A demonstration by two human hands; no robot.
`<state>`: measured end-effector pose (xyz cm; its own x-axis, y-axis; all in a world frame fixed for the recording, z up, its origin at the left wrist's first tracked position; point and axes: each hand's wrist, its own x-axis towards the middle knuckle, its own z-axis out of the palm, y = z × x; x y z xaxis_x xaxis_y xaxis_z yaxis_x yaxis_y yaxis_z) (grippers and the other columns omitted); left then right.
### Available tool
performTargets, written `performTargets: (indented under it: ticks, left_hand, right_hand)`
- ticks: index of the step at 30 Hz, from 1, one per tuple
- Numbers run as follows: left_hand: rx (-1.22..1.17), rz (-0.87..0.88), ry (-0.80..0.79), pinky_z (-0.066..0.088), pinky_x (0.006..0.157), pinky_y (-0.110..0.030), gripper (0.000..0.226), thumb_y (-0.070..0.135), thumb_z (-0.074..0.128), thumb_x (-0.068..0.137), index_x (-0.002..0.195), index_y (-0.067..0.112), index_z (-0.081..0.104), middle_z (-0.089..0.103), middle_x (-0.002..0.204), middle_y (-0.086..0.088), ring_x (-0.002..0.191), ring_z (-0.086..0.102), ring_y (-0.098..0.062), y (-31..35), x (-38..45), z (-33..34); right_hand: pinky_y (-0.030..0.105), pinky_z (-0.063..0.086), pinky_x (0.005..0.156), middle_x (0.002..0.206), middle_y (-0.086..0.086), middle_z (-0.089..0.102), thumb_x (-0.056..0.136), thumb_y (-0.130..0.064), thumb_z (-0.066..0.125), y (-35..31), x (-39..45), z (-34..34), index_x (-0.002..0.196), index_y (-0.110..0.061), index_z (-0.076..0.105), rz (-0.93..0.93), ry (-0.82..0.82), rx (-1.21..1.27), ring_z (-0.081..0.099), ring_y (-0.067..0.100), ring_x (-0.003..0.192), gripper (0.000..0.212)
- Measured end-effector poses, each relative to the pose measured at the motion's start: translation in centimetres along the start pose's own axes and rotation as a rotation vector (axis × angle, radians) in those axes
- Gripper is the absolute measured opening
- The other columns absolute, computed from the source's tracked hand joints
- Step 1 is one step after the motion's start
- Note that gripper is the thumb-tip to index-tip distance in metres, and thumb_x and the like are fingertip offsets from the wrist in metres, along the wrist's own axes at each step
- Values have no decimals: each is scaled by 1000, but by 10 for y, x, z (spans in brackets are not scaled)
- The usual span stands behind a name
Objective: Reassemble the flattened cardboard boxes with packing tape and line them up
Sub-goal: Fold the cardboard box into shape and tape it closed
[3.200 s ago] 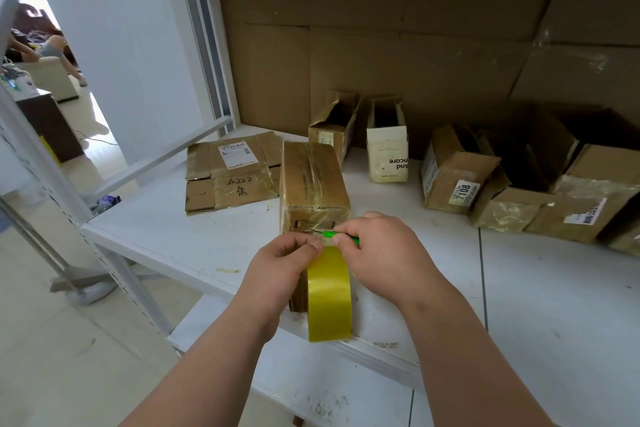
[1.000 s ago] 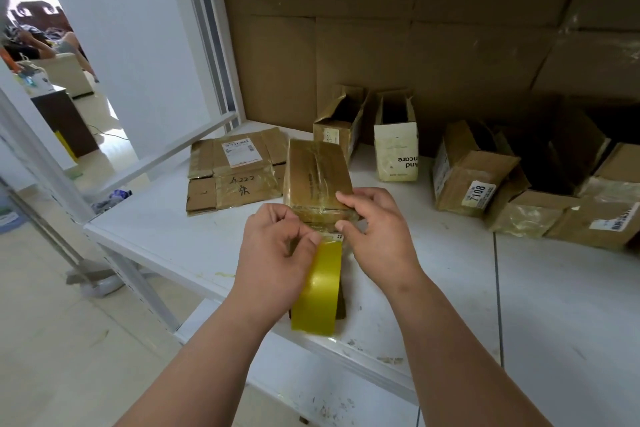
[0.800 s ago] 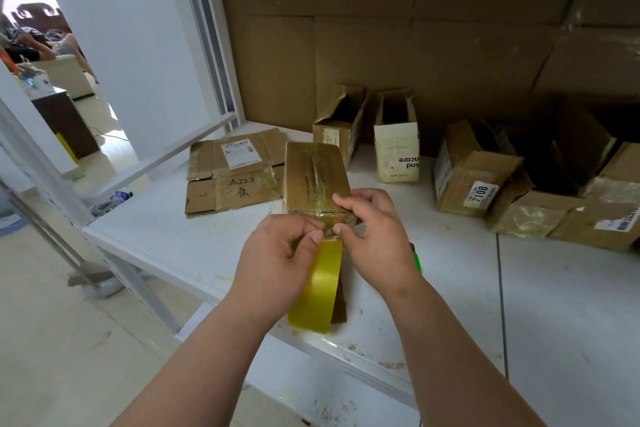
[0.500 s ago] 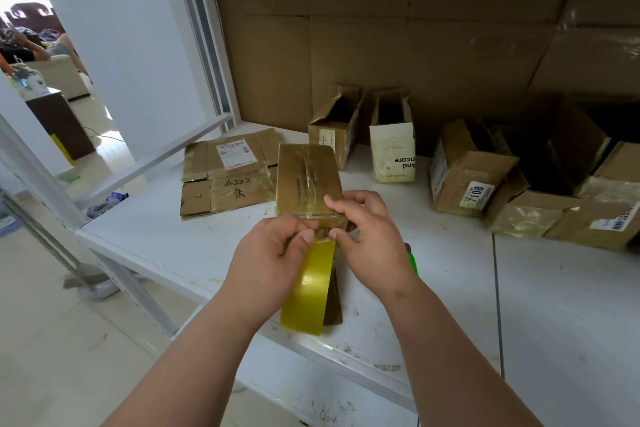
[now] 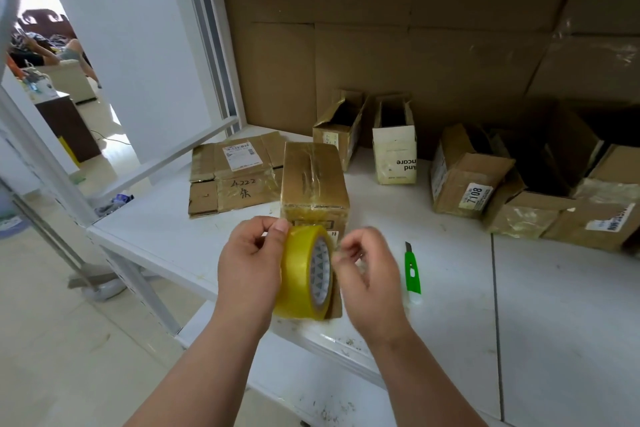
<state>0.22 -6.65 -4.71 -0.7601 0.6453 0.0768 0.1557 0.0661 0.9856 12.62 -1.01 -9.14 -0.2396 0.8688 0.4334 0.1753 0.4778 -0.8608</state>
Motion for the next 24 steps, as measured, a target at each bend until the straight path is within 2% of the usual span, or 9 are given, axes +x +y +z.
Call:
performTargets:
  ticks: [4, 6, 10, 13, 16, 17, 19, 21, 24]
  left_hand:
    - [-101, 27, 39, 54, 73, -40, 17, 31, 62, 96, 82, 24, 70, 69, 85, -3, 77, 63, -20, 13, -6, 0]
    - [-113, 45, 68, 55, 74, -40, 17, 33, 63, 95, 82, 26, 69, 69, 90, -1, 81, 65, -20, 18, -6, -1]
    - [-216, 23, 137, 48, 67, -30, 20, 29, 61, 97, 79, 21, 67, 67, 84, 2, 75, 59, -13, 25, -5, -4]
    - [-290, 2, 112, 44, 68, -27, 21, 26, 61, 97, 78, 17, 64, 66, 84, 2, 74, 57, -7, 29, -7, -1]
    - [-338, 38, 102, 44, 72, -25, 21, 27, 62, 97, 76, 22, 65, 66, 84, 6, 71, 57, -4, 35, -11, 5]
    - [-371, 55, 109, 45, 75, -26, 22, 27, 63, 96, 74, 25, 65, 66, 81, 9, 72, 57, -5, 39, -12, 5]
    - [-450, 79, 98, 48, 80, -27, 28, 26, 64, 96, 68, 28, 65, 64, 76, 9, 72, 55, -8, 48, -9, 4]
    - [-536, 67, 52, 50, 82, -30, 31, 23, 64, 95, 65, 27, 66, 62, 76, 5, 71, 54, -9, 57, -7, 4]
    - [-576, 24, -20, 51, 76, -26, 26, 22, 66, 94, 69, 26, 69, 60, 72, 9, 63, 52, -4, 64, -6, 11]
  right_hand:
    - [37, 40, 90, 87, -16, 56, 81, -72, 48, -6, -18, 2, 86, -27, 58, -121, -279, -181, 54, 5, 90, 46]
    - [38, 34, 96, 86, -14, 55, 79, -70, 51, -9, -21, 2, 81, -24, 55, -112, -355, -270, 51, 5, 91, 46]
    - [38, 30, 100, 85, -9, 56, 79, -69, 45, -22, -20, -12, 82, -21, 56, -91, -340, -235, 46, -5, 98, 50]
    - [33, 32, 96, 85, -15, 55, 75, -73, 41, -31, -20, -31, 84, -24, 58, -16, -318, -188, 32, -17, 102, 52]
    - [26, 35, 86, 81, -17, 53, 73, -75, 43, -31, -19, -47, 77, -41, 53, 20, -281, -204, 36, -6, 100, 36]
    - [26, 37, 78, 78, -15, 53, 72, -76, 45, -31, -18, -52, 76, -40, 52, 50, -269, -208, 40, 3, 98, 37]
    - [23, 37, 62, 66, -12, 52, 72, -73, 51, -30, -16, -65, 72, -31, 51, 105, -200, -189, 48, 7, 77, 42]
    - [17, 36, 52, 58, -13, 50, 77, -66, 61, -33, -13, -81, 71, -21, 54, 152, -118, -106, 45, 2, 57, 46]
    - [14, 37, 49, 59, -7, 47, 80, -59, 61, -35, -1, -98, 77, -3, 58, 198, -44, 1, 45, 3, 53, 56]
